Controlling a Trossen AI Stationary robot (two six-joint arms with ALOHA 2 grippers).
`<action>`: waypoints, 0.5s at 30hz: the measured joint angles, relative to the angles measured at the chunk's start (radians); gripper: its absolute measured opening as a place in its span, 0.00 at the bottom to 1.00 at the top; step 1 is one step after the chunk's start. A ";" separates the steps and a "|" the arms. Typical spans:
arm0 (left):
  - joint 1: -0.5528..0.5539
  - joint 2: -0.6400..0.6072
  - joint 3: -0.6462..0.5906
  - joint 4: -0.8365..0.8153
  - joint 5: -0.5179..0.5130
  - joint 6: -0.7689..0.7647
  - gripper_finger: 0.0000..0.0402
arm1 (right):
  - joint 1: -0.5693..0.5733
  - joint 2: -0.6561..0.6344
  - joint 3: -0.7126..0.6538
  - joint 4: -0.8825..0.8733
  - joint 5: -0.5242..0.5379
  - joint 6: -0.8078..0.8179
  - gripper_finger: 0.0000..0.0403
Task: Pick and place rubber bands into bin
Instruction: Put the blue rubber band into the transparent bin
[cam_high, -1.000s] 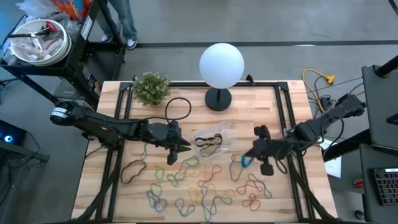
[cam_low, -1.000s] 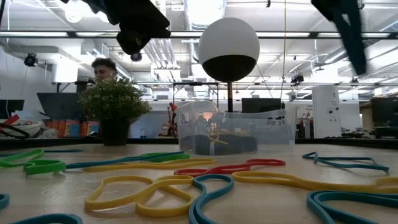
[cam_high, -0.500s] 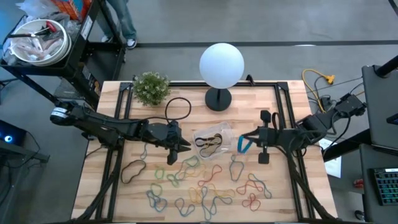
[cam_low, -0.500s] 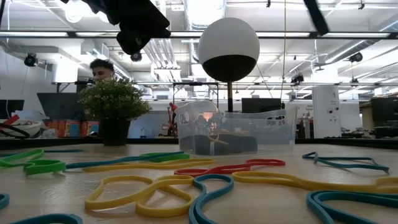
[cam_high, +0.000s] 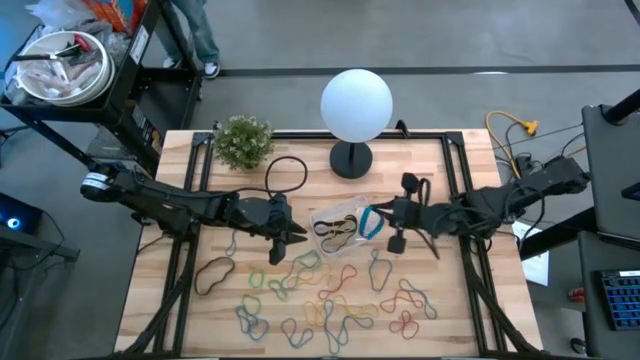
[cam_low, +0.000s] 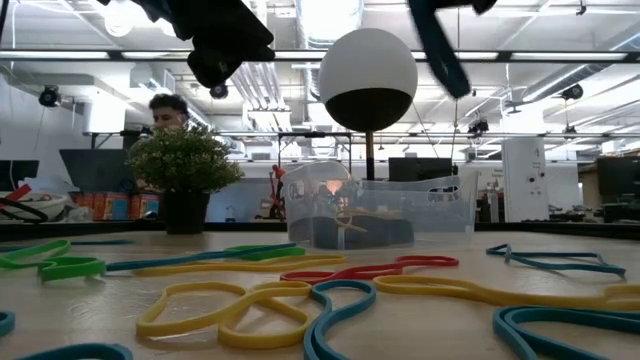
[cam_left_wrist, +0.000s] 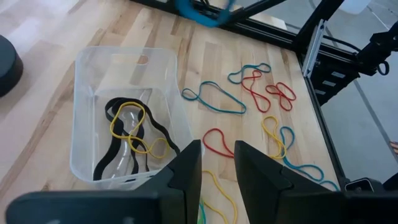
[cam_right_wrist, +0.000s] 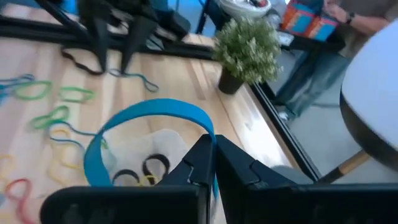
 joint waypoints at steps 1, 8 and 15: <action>0.000 0.000 0.000 -0.001 -0.001 0.000 0.20 | -0.012 0.015 -0.007 0.018 0.001 0.005 0.02; 0.000 0.000 0.000 0.004 -0.014 -0.001 0.20 | -0.083 0.122 -0.025 0.039 0.001 0.071 0.02; 0.000 0.000 0.000 0.007 -0.015 -0.001 0.20 | -0.124 0.237 -0.021 0.042 -0.003 0.079 0.02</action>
